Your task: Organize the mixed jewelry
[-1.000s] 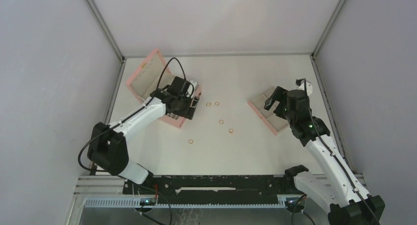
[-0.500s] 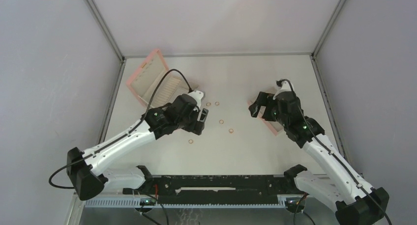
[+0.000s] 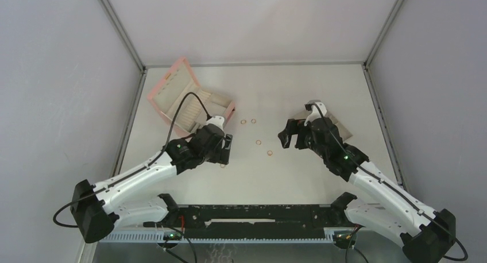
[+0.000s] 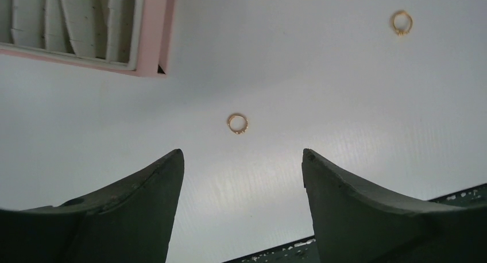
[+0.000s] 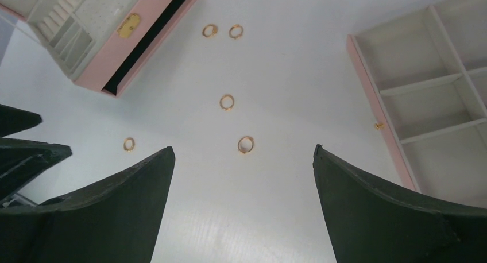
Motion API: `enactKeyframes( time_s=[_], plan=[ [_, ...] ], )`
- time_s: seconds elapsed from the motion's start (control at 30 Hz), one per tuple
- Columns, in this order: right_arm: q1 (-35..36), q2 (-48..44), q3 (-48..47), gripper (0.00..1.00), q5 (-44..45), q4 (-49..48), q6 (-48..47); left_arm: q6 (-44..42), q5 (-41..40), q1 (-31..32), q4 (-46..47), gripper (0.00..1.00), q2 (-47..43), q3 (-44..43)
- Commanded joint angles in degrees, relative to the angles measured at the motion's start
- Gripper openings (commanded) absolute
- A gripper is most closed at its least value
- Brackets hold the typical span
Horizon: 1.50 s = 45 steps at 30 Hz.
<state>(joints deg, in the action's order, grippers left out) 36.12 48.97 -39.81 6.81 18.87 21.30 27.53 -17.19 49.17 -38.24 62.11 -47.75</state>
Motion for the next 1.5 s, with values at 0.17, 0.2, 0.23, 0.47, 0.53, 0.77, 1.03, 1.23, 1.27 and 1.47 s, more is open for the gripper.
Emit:
enactKeyframes(
  time_s=[0.17, 0.2, 0.23, 0.47, 0.53, 0.77, 1.03, 1.23, 1.27, 1.47],
  plan=[
    [-1.4, 11.8, -6.9, 0.94, -0.8, 9.2, 3.7, 12.1, -9.5, -0.9, 0.8, 0.81, -3.6, -5.3],
    [-1.3, 13.4, -7.0, 0.91, -1.6, 9.7, 4.0, 12.8, -10.5, -1.1, 0.1, 0.81, -3.7, -5.7],
    [-1.1, 15.2, -7.1, 0.86, -2.8, 9.5, 3.6, 13.5, -11.6, -1.0, -0.3, 0.8, -3.9, -5.9],
    [4.0, 29.6, -12.9, 0.57, -4.0, 7.1, -1.3, 14.1, -12.7, -1.3, 1.8, 0.79, -5.6, -3.0],
    [4.8, 33.0, -13.5, 0.55, -5.5, 5.7, -4.0, 11.3, -13.0, -1.4, -0.1, 0.79, -5.3, -4.6],
    [4.6, 41.6, -19.6, 0.42, -12.5, 10.8, -13.5, 10.5, -3.9, -8.7, -3.6, 0.78, -8.9, -6.1],
    [4.7, 45.3, -20.3, 0.32, -13.3, 9.9, -16.0, 9.8, -3.3, -10.9, -3.2, 0.78, -10.6, -5.3],
    [5.1, 48.2, -20.8, 0.28, -12.0, 9.5, -16.1, 9.4, -2.3, -11.0, -4.0, 0.78, -9.4, -6.1],
    [5.2, 48.2, -20.8, 0.28, -11.6, 9.1, -16.0, 9.4, -2.6, -11.1, -4.2, 0.78, -9.3, -6.2],
    [5.3, 47.5, -20.8, 0.27, -11.9, 7.9, -15.9, 9.6, -2.1, -11.0, -4.2, 0.78, -9.1, -6.3]
  ],
)
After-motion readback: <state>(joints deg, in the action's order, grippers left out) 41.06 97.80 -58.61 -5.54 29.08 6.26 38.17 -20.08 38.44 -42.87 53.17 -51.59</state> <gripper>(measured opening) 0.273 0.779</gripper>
